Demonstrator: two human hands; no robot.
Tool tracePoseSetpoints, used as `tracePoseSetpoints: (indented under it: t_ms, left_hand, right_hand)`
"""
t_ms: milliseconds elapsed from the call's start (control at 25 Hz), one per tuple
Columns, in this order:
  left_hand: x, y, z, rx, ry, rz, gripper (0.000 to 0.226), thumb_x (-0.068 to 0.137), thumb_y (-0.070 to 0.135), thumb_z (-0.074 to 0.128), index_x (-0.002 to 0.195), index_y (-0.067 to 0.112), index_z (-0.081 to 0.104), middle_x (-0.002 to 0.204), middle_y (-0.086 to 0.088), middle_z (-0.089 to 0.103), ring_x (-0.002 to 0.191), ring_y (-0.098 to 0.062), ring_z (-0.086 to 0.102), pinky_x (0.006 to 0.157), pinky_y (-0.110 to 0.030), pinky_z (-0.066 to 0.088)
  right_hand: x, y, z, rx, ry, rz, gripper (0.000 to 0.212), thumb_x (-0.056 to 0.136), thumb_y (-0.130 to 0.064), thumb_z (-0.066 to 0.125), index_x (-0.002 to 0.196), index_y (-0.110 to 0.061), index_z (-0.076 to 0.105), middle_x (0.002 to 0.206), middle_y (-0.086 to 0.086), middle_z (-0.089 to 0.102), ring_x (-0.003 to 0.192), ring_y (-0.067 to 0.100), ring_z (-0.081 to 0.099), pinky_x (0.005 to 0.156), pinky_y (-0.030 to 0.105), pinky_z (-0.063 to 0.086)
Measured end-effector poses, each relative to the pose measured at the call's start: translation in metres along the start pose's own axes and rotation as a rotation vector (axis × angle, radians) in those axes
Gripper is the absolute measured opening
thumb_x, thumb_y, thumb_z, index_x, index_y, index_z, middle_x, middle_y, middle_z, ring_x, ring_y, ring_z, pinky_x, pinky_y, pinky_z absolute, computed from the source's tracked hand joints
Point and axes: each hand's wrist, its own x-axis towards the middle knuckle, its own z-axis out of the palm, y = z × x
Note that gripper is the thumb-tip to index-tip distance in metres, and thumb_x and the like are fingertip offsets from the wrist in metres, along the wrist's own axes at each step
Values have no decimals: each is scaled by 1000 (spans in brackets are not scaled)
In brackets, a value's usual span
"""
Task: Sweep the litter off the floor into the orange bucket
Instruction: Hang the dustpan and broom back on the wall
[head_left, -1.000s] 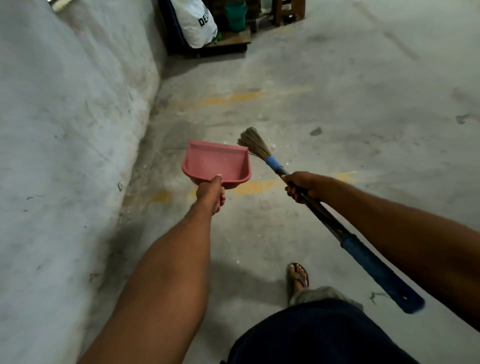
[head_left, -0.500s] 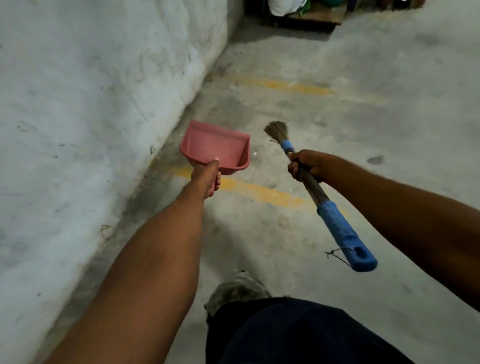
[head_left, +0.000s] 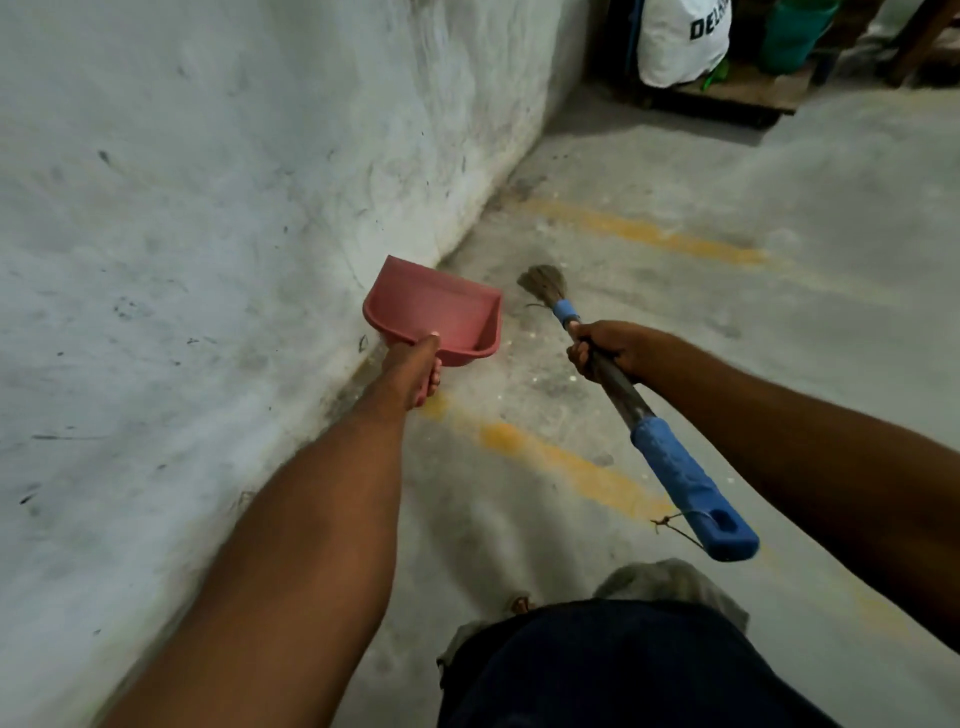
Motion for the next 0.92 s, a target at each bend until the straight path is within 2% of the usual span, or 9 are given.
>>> tracePoseSetpoints:
  t_ms: [160, 360, 440, 560, 680, 760, 800, 880, 920]
  left_hand:
    - [41, 61, -9, 16, 9, -58, 46, 103, 45, 51, 68, 16, 54, 51, 3, 50, 34, -7, 43, 36, -12, 29]
    - [103, 137, -9, 71, -10, -117, 36, 107, 36, 51, 80, 13, 54, 65, 0, 51, 39, -5, 43, 36, -13, 36]
    - [127, 165, -4, 70, 9, -147, 34, 107, 34, 51, 82, 12, 54, 67, -1, 51, 38, -5, 43, 35, -14, 36]
    - [150, 201, 2, 107, 54, -187, 36, 108, 34, 52, 80, 11, 52, 65, -2, 50, 34, -5, 42, 35, -13, 34]
    - [168, 227, 0, 96, 115, -218, 41, 108, 35, 51, 75, 11, 52, 61, -1, 49, 37, -6, 40, 35, -13, 32]
    - [177, 235, -5, 58, 167, -252, 42, 107, 36, 53, 73, 11, 52, 56, 1, 50, 34, -5, 41, 35, -13, 33]
    - [182, 237, -9, 38, 186, -269, 42, 106, 36, 53, 73, 12, 53, 53, 2, 50, 33, -4, 42, 34, -13, 33]
    - [197, 239, -19, -14, 218, -289, 41, 105, 36, 55, 72, 12, 53, 49, 4, 52, 33, -4, 43, 35, -14, 34]
    - [203, 239, -26, -15, 224, -297, 41, 105, 35, 55, 72, 12, 54, 48, 3, 52, 33, -4, 43, 36, -14, 34]
  right_hand:
    - [44, -84, 17, -10, -9, -51, 18, 108, -24, 52, 100, -8, 48, 66, 1, 45, 32, 8, 46, 35, 19, 45]
    - [94, -191, 26, 17, -17, -91, 27, 109, -10, 40, 82, -9, 45, 39, 2, 49, 30, 14, 51, 31, 19, 42]
    - [114, -238, 29, -80, -44, -82, 27, 107, -5, 40, 80, -9, 47, 42, 2, 56, 43, 14, 60, 34, 19, 46]
    - [138, -300, 36, -251, -11, -79, 31, 106, -5, 40, 76, -7, 46, 34, 2, 51, 45, 14, 55, 34, 20, 43]
    - [169, -352, 54, -186, 110, 128, 21, 100, -2, 51, 80, 1, 54, 56, 16, 53, 46, 24, 51, 30, 24, 41]
    - [185, -374, 75, -174, 134, 181, 22, 101, -2, 52, 80, 6, 53, 70, 15, 52, 55, 24, 50, 46, 31, 51]
    - [186, -383, 86, -110, 96, 213, 23, 101, -3, 53, 80, 8, 52, 73, 15, 53, 58, 25, 51, 57, 28, 53]
    - [208, -400, 105, -76, 81, 268, 21, 96, -10, 64, 89, 9, 57, 78, 17, 59, 60, 29, 58, 58, 32, 55]
    - [243, -411, 116, -73, 106, 303, 33, 84, -17, 80, 101, 7, 62, 84, 19, 64, 66, 32, 64, 59, 36, 57]
